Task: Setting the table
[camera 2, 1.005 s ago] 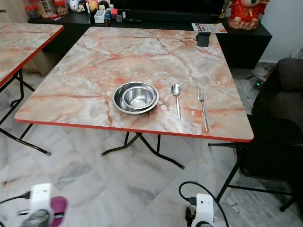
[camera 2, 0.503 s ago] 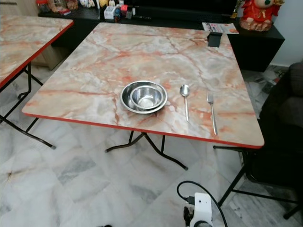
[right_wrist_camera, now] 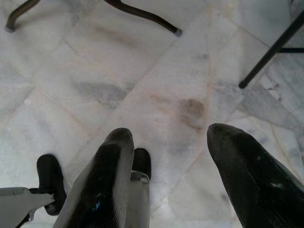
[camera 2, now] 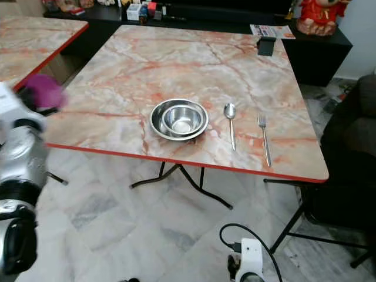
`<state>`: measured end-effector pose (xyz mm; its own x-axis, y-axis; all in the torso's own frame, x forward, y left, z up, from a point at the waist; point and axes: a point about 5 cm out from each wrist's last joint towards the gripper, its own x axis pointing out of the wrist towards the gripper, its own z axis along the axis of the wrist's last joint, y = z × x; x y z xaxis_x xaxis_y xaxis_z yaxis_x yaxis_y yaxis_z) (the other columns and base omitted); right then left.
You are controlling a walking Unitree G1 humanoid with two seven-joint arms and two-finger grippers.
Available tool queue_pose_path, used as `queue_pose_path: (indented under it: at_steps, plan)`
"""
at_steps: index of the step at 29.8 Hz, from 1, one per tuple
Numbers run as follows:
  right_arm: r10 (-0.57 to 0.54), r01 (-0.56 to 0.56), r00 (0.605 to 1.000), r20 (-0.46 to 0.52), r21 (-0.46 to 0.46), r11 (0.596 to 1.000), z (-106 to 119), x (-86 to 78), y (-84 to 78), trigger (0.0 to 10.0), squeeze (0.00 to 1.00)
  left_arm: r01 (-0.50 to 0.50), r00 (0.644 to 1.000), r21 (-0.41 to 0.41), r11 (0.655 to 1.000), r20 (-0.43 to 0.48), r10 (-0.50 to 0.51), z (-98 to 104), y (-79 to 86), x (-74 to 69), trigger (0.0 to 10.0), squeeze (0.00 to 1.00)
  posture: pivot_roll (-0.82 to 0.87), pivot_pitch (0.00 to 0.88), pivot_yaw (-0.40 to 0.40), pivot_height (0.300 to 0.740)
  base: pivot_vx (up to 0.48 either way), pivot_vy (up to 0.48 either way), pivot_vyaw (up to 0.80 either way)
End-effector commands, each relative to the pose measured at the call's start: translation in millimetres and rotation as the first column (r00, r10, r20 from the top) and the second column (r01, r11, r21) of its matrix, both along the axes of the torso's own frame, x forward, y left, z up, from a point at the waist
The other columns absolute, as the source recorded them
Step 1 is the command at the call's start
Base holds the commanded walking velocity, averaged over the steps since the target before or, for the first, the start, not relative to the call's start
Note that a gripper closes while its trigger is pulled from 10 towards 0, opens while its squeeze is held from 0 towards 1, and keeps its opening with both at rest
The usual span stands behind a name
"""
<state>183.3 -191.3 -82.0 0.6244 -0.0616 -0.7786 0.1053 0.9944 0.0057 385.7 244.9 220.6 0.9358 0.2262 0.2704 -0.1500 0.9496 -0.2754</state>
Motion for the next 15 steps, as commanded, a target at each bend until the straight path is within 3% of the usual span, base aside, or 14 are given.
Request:
queue_pose_path:
  at_steps: [1, 7, 9, 15]
  plan:
    - [-0.010, 0.010, 1.000, -0.018, -0.005, 1.000, -2, -4.3, -2.6, 10.0, 0.00, 0.062, 0.997, -0.006, 0.998, 0.038, -0.062, 13, -7.2, 2.7, 10.0, 0.00, 0.01, 0.114, -0.020, 0.740, 0.000, 0.000, 0.00]
    - [-0.014, 0.014, 1.000, -0.016, -0.001, 1.000, -2, -3.9, -1.7, 10.0, 0.00, 0.130, 0.989, 0.006, 0.992, -0.066, -0.129, 2, -25.1, 9.9, 10.0, 0.00, 0.01, 0.118, -0.014, 0.740, 0.000, 0.000, 0.00]
    - [-0.014, 0.014, 1.000, -0.016, 0.000, 1.000, -2, -4.2, -1.2, 10.0, 0.00, 0.159, 0.986, 0.048, 0.986, -0.053, -0.156, 3, -30.6, 9.1, 10.0, 0.00, 0.00, 0.116, -0.014, 0.740, 0.000, 0.000, 0.00]
    - [-0.021, 0.021, 1.000, -0.016, -0.001, 1.000, -3, -5.4, -0.9, 10.0, 0.00, 0.154, 0.987, 0.123, 0.980, -0.056, -0.148, 7, -36.5, 9.5, 10.0, 0.00, 0.00, 0.119, -0.012, 0.740, 0.332, 0.000, 0.00]
